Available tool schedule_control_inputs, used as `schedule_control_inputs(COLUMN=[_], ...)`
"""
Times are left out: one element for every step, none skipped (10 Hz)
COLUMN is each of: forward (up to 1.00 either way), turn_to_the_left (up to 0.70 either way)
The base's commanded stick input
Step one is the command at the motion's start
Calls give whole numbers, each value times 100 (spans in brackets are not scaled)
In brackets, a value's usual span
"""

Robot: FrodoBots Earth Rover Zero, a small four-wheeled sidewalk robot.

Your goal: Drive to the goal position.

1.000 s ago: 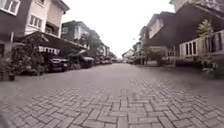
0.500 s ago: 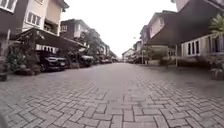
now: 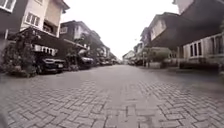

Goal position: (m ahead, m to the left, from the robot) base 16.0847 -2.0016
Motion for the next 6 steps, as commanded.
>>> schedule_control_inputs(forward=[70,70,70,70,70,70], turn_to_the_left=[0,0,0,0,0,0])
